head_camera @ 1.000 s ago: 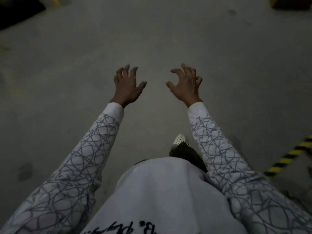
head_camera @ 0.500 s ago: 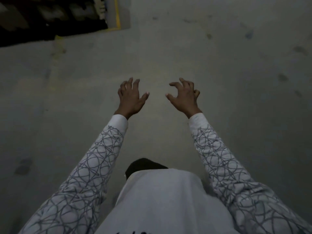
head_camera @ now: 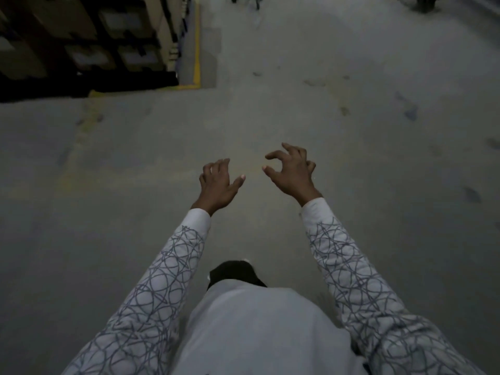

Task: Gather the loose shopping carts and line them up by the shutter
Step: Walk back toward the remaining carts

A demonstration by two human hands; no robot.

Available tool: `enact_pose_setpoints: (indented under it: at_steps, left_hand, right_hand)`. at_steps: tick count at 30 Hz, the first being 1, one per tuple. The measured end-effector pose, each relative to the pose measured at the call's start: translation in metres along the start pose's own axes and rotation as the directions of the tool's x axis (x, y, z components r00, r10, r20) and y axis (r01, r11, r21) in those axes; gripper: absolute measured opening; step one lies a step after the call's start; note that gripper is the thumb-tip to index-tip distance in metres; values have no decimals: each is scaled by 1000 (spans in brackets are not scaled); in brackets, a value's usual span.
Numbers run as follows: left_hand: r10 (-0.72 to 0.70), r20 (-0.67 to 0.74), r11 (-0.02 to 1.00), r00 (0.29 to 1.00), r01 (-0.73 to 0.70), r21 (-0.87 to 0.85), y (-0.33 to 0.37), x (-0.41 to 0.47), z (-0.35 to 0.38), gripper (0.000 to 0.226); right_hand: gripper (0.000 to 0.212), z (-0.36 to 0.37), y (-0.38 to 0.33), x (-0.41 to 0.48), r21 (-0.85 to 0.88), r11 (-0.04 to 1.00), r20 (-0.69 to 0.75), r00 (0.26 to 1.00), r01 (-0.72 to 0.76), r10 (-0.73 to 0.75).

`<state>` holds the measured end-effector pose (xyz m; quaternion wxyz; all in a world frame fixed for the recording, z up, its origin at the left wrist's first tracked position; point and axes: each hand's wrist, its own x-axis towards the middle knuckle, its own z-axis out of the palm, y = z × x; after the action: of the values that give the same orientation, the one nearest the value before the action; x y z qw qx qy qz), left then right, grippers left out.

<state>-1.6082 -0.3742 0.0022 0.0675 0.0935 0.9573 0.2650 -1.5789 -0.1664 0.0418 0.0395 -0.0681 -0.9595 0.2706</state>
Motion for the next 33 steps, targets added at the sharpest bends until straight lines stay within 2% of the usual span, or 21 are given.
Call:
enact_pose_setpoints:
  at_steps: [4, 9, 12, 20, 25, 30, 33]
  left_hand:
    - [47, 22, 999, 999, -47, -2, 26, 113, -25, 71]
    - [129, 14, 992, 992, -129, -12, 62, 220, -51, 70]
    - [150, -3, 987, 989, -150, -61, 78, 276, -50, 70]
    - [197, 8, 976, 980, -195, -95, 116, 478, -24, 72]
    - [116, 59, 985, 991, -108, -134, 143, 611, -18, 75]
    - [-19, 29, 985, 999, 23, -172, 148, 706, -34, 75]
    - [-128, 64, 967, 990, 139, -211, 139, 763, -39, 77]
  right_hand:
    - [34, -21, 3, 103, 29, 999, -14, 999, -32, 33]
    - [32, -36, 24, 193, 103, 979, -63, 982, -173, 180]
    - [32, -27, 46, 242, 122, 959, -16, 966, -255, 258]
    - [31, 6, 120, 433, 217, 928, 127, 952, -302, 280]
    - [31, -14, 152, 600, 272, 941, 131, 976, -202, 172]
    - [27, -48, 150, 738, 402, 897, 47, 983, -182, 178]
    - [23, -48, 151, 798, 494, 839, 144, 973, -228, 180]
